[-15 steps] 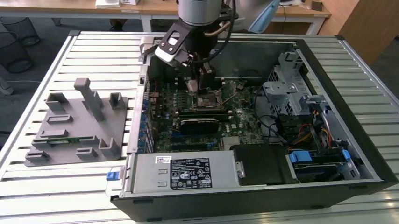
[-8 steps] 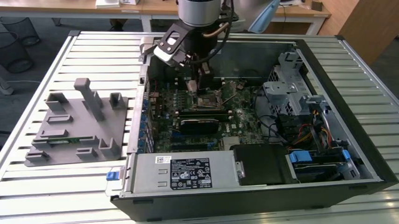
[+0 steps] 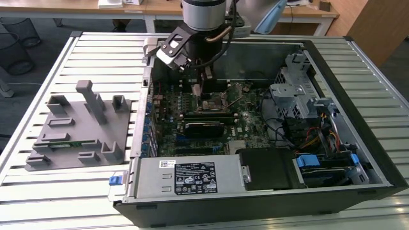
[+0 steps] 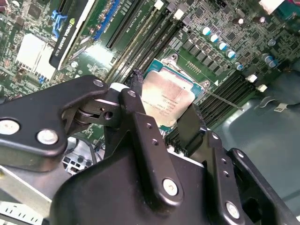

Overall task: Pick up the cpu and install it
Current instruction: 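Place the cpu into insertion slot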

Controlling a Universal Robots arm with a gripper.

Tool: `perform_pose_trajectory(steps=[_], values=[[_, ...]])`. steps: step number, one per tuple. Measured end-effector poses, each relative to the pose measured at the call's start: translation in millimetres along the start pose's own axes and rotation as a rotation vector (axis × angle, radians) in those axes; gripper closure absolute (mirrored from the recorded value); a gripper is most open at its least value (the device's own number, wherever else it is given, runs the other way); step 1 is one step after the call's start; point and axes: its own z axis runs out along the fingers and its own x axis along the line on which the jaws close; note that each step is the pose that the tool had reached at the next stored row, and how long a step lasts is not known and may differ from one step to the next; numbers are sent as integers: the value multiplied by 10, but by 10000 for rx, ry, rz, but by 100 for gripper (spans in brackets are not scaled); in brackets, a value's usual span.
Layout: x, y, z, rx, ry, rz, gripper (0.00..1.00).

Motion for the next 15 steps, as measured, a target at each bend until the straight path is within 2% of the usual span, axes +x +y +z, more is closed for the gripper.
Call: perform_pose_trajectory(steps=[15], values=[[0, 49, 30, -1, 0, 7, 46]])
